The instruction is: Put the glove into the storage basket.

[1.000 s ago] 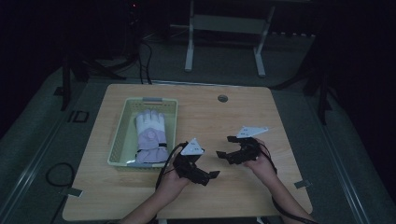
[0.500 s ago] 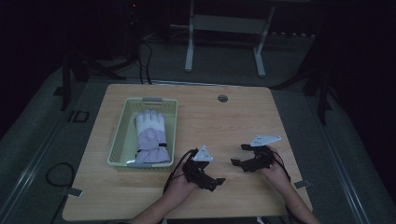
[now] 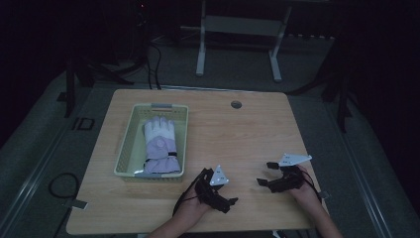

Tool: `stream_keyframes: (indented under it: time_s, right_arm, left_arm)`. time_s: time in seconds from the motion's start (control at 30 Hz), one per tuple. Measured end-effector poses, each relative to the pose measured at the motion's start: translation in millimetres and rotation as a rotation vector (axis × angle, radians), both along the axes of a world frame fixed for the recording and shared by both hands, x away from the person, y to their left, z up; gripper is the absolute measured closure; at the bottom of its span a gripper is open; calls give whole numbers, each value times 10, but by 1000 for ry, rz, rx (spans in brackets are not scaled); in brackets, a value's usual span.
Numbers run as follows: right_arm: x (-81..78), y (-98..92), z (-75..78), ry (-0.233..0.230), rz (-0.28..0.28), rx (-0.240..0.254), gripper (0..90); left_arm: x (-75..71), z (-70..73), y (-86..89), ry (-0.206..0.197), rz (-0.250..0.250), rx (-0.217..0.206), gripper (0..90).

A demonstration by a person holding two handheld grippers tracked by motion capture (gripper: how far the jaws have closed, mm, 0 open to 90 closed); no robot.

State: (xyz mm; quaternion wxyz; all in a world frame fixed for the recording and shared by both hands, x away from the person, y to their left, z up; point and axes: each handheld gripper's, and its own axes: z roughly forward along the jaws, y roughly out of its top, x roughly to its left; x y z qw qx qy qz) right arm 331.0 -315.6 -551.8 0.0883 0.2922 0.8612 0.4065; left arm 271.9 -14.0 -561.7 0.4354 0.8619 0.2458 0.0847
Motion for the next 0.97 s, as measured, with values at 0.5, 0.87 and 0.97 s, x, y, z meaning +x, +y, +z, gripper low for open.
stream_keyframes:
  time_s: [0.5, 0.87, 0.97]
  right_arm:
    - [-42, -287, -62, -33, -66, 15, 140]
    - [-48, -285, -77, -43, -67, 12, 141]
    - [-46, -283, -78, -41, -66, 10, 141]
  left_arm:
    - [-32, -107, -7, 3, 2, -3, 22]
    - [-6, -102, 53, 24, 20, -50, 22]
    - [-2, -106, 55, 26, 19, -50, 22]
